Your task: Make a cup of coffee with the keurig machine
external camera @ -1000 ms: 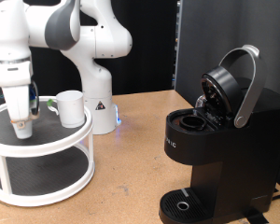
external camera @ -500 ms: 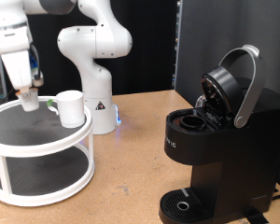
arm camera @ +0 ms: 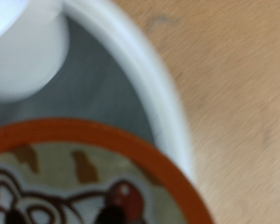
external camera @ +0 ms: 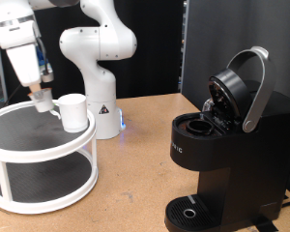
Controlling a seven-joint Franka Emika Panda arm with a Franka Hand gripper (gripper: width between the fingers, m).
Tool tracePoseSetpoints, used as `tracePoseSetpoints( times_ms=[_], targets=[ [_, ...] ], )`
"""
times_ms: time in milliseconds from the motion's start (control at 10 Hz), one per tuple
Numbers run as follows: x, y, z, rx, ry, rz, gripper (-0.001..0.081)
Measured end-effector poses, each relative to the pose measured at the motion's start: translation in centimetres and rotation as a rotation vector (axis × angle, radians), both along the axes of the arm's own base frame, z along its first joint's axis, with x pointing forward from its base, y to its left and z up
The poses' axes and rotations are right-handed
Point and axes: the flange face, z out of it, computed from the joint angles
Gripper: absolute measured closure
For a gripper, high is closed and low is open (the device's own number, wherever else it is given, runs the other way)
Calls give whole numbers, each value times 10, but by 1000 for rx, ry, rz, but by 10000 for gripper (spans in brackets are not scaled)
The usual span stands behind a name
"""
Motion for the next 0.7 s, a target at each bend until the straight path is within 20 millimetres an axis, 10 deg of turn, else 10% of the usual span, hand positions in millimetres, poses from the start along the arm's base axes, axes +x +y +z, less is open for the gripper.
tracePoseSetpoints(
  times_ms=[700],
  targets=[
    [32, 53, 16, 197, -48, -84, 372]
  ],
)
